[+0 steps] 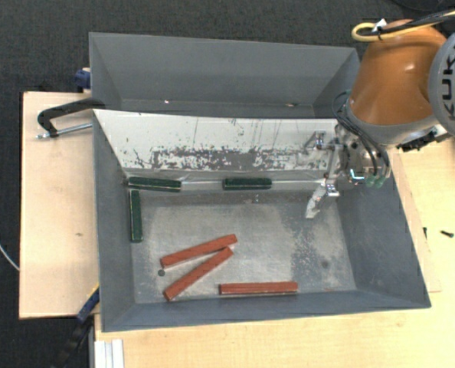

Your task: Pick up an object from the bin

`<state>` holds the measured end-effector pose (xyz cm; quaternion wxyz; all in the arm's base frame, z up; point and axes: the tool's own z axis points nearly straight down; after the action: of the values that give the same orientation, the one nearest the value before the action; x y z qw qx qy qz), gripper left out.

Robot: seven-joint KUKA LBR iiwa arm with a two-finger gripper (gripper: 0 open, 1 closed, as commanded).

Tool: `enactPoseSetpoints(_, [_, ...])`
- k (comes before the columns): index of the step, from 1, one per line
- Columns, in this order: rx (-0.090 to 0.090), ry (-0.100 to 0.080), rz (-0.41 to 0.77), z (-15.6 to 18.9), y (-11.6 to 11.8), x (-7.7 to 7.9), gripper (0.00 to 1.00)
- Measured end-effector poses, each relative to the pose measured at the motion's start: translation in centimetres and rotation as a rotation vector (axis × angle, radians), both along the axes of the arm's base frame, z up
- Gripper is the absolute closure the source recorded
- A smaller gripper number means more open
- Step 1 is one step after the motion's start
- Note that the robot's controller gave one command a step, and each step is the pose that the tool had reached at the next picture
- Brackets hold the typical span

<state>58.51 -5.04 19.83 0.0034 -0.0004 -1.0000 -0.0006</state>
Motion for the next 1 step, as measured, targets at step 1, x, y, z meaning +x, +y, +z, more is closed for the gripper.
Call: enactPoseSetpoints(1, [0.000, -0.003, 0.000, 0.20, 0.01, 0.03, 0.00])
